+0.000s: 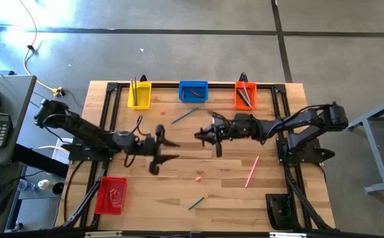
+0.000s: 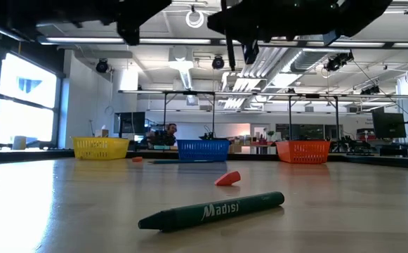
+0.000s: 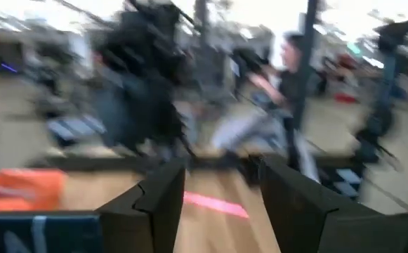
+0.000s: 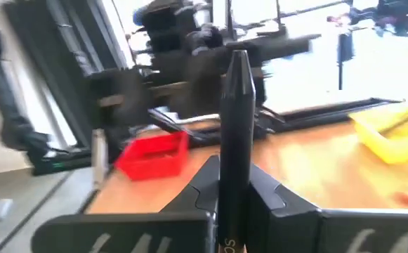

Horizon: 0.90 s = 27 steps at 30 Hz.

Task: Sort crayons/erasers/pens/pencils in bins
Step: Put the black pen into the orange bin

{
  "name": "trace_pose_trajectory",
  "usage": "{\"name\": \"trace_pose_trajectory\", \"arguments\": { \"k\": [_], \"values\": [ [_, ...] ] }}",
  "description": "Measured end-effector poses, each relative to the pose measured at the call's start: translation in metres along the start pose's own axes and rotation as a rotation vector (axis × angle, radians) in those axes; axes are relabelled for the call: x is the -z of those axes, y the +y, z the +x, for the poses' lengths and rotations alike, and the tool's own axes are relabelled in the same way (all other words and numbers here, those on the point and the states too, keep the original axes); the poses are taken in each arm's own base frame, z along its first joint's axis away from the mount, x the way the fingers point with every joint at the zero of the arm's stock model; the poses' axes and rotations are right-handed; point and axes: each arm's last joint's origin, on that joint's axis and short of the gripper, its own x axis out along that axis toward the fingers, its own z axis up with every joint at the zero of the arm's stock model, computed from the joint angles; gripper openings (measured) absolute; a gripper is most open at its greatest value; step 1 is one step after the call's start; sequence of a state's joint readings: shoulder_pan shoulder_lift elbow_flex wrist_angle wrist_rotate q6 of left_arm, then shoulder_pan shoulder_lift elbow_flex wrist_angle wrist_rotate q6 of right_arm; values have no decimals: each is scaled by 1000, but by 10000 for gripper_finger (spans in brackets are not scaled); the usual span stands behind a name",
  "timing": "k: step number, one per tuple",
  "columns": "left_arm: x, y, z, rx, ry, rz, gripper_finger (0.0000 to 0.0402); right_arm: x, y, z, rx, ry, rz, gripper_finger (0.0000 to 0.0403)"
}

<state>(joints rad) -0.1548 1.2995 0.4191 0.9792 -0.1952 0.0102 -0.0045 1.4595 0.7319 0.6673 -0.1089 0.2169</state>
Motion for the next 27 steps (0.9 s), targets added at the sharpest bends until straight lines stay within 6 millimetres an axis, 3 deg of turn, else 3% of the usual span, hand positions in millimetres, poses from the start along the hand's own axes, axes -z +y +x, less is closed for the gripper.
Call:
{"name": "trace_pose_trajectory", "arguments": {
  "k": [5,9,18,22,27],
  "values": [
    [17,-20,-18,109,146,-16,147,-18,-32,-12,140,81,17,12],
    [25,-33,-23,93,220,21,127,-36,-60,-24,282,174,39,12],
    [27,-41,-27,83,232,45,69,-63,-121,-67,615,489,72,12],
    [28,-41,-27,83,236,47,44,-60,-154,-98,751,545,134,12],
    [28,-41,-27,82,236,47,24,-37,-189,-137,917,540,218,12]
  ]
}}
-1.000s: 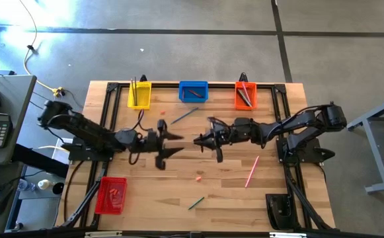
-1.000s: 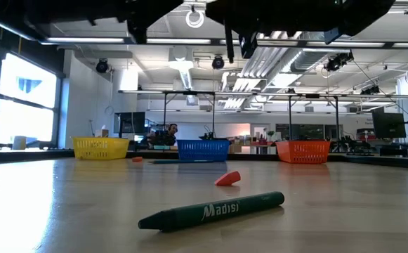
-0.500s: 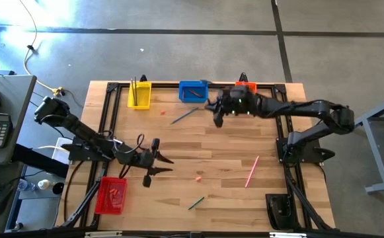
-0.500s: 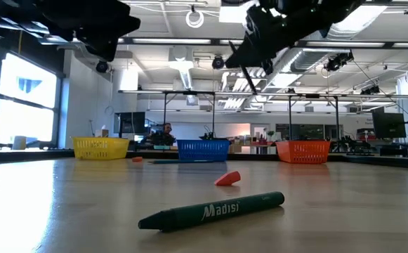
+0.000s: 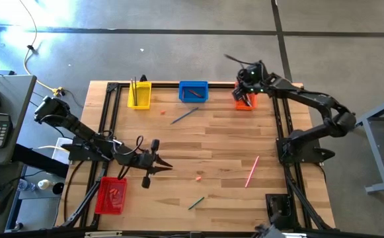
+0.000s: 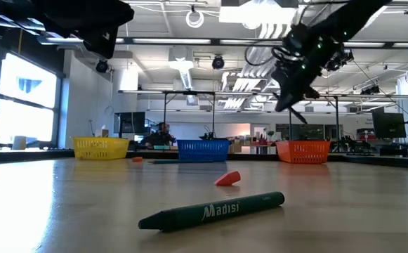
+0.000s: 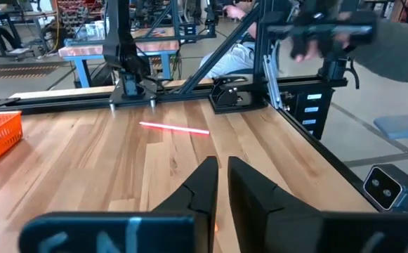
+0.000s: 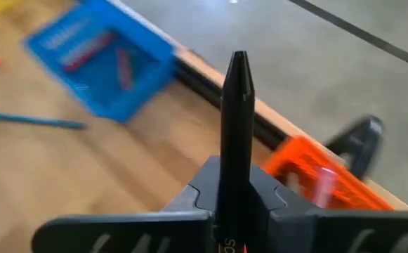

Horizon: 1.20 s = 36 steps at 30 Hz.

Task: Sort crayons/erasers/pens/pencils in bins
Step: Put the black pen into the orange bin

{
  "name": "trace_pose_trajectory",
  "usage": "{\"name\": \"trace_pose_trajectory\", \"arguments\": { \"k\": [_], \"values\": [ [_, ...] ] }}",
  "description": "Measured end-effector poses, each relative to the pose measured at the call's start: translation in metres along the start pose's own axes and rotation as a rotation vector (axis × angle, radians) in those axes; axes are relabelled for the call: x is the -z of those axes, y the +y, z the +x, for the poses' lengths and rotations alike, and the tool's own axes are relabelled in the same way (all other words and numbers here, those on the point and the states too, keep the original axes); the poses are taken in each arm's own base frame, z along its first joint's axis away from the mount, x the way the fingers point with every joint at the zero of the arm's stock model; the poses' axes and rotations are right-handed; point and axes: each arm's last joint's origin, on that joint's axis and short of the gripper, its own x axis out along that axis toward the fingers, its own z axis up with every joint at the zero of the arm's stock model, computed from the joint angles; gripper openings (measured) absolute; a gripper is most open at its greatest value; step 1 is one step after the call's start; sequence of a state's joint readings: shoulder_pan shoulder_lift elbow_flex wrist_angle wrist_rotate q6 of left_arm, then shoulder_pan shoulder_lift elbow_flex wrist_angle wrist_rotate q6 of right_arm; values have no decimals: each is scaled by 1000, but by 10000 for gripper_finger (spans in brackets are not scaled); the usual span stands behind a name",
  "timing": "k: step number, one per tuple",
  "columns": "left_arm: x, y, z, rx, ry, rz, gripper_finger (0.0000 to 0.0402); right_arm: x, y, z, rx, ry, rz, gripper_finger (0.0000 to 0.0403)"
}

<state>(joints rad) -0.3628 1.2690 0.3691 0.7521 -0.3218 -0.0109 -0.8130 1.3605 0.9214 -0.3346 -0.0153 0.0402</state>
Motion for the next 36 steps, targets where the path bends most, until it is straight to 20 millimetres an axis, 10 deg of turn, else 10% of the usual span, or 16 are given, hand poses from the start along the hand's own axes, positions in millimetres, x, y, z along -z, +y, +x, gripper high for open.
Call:
{"name": "trace_pose_trajectory", "arguments": {
  "k": [11,29,36],
  "values": [
    [0,4,1,-21,0,1,10,42,-38,21,27,-50,73,12],
    [0,5,1,-43,-3,-1,9,47,-45,41,77,-43,74,12],
    [-1,36,7,-182,-4,-36,9,48,-45,39,93,8,81,12]
  ]
}}
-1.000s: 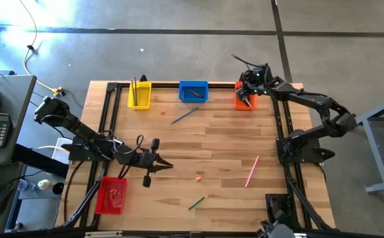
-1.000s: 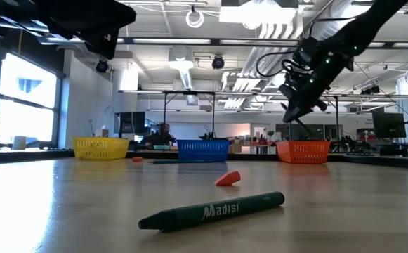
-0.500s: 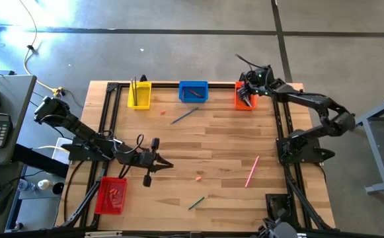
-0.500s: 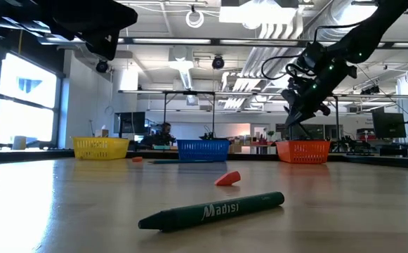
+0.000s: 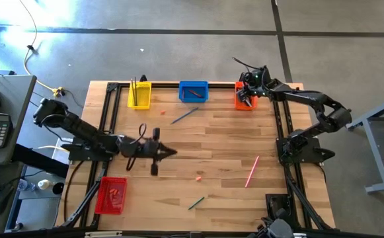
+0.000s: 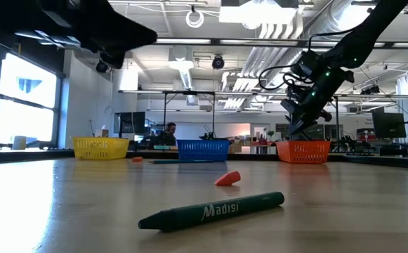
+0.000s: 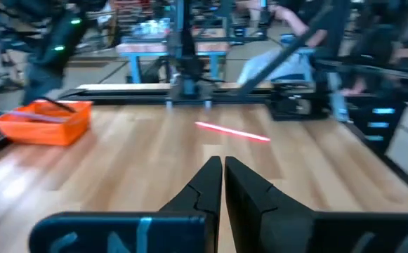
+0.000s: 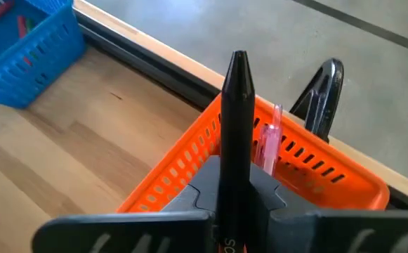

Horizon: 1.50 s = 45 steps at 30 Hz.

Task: Sort crayons/erasers/pens/pencils in bins
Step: Put the black pen into the orange bin, then put the orange eraser into the red bin

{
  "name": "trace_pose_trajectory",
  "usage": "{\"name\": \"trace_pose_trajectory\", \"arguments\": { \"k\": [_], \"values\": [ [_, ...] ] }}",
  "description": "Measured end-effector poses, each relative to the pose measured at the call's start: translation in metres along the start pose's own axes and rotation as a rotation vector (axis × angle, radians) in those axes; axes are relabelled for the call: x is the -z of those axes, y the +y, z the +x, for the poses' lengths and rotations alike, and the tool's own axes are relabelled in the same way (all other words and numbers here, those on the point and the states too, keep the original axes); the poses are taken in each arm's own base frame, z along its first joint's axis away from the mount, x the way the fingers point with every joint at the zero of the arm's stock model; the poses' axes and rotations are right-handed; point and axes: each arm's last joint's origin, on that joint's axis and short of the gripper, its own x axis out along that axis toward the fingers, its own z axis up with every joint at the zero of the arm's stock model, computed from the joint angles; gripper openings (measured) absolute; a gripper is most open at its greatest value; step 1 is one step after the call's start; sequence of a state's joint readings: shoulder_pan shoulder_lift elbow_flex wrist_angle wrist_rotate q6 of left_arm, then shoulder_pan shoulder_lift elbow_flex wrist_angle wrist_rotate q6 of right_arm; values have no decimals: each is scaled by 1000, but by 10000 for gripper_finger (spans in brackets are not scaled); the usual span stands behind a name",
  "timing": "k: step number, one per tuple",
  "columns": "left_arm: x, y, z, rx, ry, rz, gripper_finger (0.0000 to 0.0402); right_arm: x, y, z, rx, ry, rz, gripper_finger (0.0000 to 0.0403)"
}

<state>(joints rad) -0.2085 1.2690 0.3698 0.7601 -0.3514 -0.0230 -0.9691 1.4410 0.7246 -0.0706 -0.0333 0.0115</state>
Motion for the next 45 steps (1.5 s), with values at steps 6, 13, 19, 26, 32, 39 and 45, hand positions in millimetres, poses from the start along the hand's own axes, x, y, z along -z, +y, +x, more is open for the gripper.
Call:
{"name": "trace_pose_trajectory", "arguments": {
  "k": [6,13,19,26,32,39,45],
  "values": [
    [1,56,12,-93,12,-56,1,-1,0,0,0,-13,22,12],
    [2,112,10,-163,7,-55,0,0,2,0,-4,-5,55,12],
    [5,144,0,-230,-3,-109,0,2,2,0,-3,15,91,12],
    [19,153,-13,-227,-21,-112,0,5,2,0,15,35,115,12],
    [22,150,-14,-192,-12,-114,0,7,1,1,34,60,118,26],
    [21,145,-12,-157,-11,-99,0,8,-1,6,65,61,119,94],
    [22,136,-9,-117,5,-92,0,-11,4,-11,47,15,86,113]
  ]
}}
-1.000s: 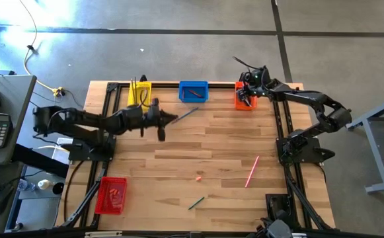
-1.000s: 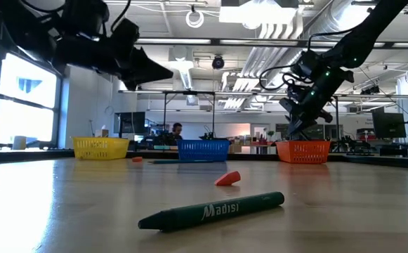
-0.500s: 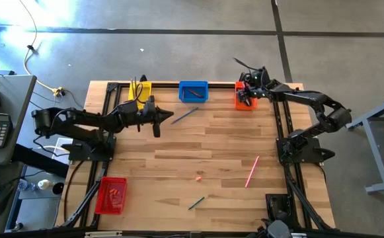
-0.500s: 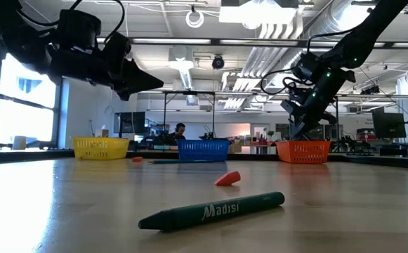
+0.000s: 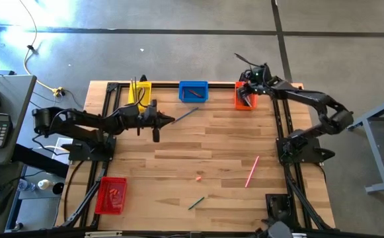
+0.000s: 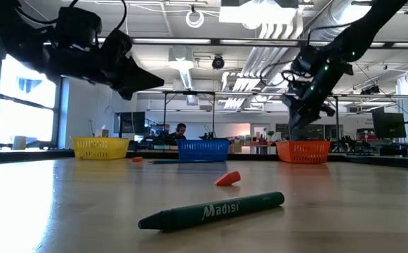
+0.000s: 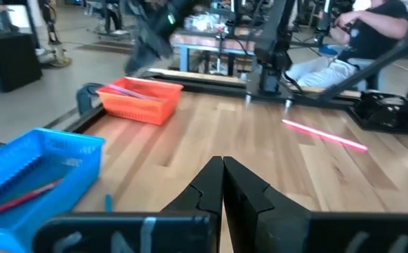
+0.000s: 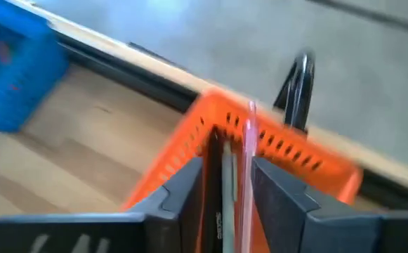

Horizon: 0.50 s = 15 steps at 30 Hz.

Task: Sort crayons/erasers/pens/pencils in bins
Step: Put the orange eraser into the red bin

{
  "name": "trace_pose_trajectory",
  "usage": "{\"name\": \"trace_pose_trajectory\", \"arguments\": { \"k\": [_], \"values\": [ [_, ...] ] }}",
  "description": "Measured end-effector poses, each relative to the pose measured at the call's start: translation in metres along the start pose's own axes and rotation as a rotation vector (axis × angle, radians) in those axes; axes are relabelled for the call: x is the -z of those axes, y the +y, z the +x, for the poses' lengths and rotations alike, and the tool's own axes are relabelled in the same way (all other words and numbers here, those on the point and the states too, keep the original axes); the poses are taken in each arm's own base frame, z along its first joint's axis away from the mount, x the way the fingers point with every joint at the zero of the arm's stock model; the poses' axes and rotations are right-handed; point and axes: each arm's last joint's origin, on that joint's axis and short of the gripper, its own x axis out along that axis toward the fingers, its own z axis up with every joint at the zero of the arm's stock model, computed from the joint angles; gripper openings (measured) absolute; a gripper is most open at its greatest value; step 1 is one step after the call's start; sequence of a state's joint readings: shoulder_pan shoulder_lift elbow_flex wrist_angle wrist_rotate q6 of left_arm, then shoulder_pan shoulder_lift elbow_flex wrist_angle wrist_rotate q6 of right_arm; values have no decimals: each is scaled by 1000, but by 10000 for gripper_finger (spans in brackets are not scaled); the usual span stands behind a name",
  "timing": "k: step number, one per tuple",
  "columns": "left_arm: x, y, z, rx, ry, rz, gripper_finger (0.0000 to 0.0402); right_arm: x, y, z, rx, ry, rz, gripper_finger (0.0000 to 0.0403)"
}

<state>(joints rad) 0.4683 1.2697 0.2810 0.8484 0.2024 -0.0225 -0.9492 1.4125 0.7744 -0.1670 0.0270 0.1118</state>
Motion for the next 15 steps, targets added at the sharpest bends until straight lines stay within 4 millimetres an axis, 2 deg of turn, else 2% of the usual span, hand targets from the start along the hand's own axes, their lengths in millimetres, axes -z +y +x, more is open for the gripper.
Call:
{"name": "trace_pose_trajectory", "arguments": {
  "k": [3,8,11,15],
  "values": [
    [3,-8,1,37,30,13,0,-7,19,-24,-55,-34,-78,86],
    [3,-29,8,111,110,23,0,0,65,-72,-194,-110,-218,9],
    [-1,-46,14,85,156,48,0,11,96,-93,-268,-144,-278,16],
    [-6,-68,18,78,223,84,0,29,132,-110,-346,-177,-379,10]
  ]
}}
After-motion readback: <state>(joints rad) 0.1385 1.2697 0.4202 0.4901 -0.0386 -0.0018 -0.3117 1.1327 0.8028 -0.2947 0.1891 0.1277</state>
